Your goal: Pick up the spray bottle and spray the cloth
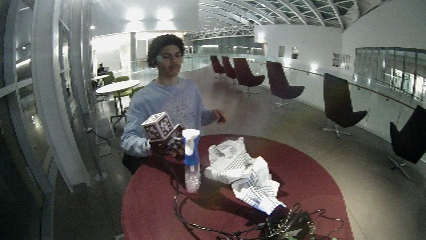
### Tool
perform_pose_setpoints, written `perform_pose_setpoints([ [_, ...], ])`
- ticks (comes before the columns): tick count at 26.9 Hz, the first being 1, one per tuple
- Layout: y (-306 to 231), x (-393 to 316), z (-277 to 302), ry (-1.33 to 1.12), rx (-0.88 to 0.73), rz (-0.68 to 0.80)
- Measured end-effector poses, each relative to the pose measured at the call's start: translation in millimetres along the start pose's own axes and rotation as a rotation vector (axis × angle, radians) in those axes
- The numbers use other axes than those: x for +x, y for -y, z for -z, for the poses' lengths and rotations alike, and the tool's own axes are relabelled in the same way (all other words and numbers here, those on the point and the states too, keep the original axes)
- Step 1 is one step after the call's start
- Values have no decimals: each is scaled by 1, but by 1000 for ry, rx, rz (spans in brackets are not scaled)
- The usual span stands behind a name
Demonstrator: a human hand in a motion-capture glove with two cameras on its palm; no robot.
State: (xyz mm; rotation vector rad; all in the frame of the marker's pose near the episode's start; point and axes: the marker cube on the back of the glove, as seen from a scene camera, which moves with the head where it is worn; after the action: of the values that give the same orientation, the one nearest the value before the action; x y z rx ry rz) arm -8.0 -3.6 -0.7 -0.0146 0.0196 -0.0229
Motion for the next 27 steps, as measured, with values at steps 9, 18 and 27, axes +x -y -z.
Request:
perform_pose_setpoints([
  [9,12,-11,7,-8,-28,19],
  [18,18,-11,14,-12,15,10],
  [27,13,-3,11,158,174,-93],
])
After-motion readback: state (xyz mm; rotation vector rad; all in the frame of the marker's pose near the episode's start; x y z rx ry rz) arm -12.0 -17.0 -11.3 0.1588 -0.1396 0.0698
